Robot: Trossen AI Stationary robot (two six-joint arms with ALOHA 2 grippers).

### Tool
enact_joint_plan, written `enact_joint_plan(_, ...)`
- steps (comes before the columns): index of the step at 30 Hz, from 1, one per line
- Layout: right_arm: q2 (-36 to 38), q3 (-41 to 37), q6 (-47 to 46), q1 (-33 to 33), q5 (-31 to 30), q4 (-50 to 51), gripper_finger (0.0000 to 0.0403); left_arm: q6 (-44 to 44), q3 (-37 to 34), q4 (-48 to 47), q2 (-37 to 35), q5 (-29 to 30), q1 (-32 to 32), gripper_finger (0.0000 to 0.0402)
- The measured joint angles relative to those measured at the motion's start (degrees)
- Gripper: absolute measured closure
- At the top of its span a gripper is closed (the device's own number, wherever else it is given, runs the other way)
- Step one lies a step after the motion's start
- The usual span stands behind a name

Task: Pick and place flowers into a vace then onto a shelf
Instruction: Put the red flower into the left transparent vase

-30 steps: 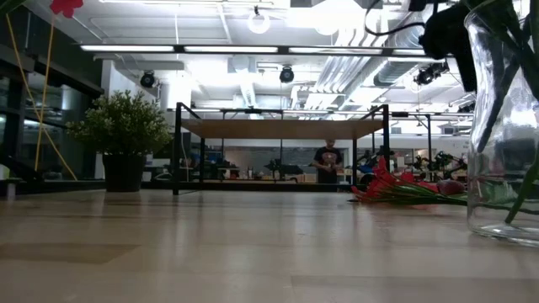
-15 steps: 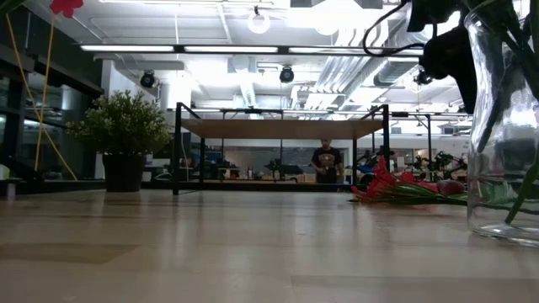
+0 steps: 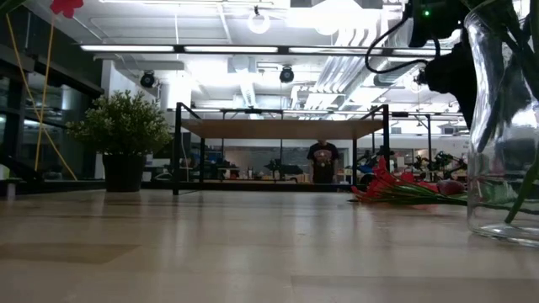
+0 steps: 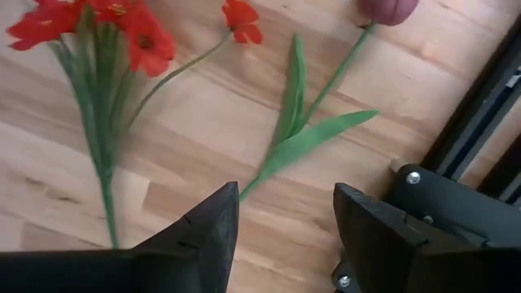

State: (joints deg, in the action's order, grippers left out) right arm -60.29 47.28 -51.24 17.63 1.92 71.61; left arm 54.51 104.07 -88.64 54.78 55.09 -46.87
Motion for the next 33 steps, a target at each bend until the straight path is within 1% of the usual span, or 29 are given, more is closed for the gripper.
enact_joint_plan(7,-0.02,-2.84,-0.75,0.0,-0.88,-5.8,0.0201,0.0,0.0,-0.01,0.0,0.13,0.0,0.0185)
enact_joint_plan(13,-0.02,-6.19,-2.78,0.0,-1.5,-7.36,0.0201,0.0,0.0,0.0,0.0,0.31,0.0,0.0185)
enact_joint_plan(17,-0.02,-6.31,-2.76,0.01,-3.55,-8.56,0.0202,-0.01,0.0,-0.01,0.0,1.6,0.0,0.0185)
enact_joint_plan(22,-0.02,-6.31,-2.98,0.09,-5.37,-9.45,0.0202,-0.01,0.0,0.0,0.01,1.62,0.0,0.0185)
enact_joint_plan(27,0.0,-6.67,-3.78,1.7,-5.23,-10.14,0.0204,-0.01,0.0,-0.02,0.0,1.6,0.0,0.0185)
enact_joint_plan(33,-0.01,-10.04,-3.17,3.84,-4.15,-13.17,0.021,-0.01,0.0,-0.02,0.0,1.57,0.0,0.0185)
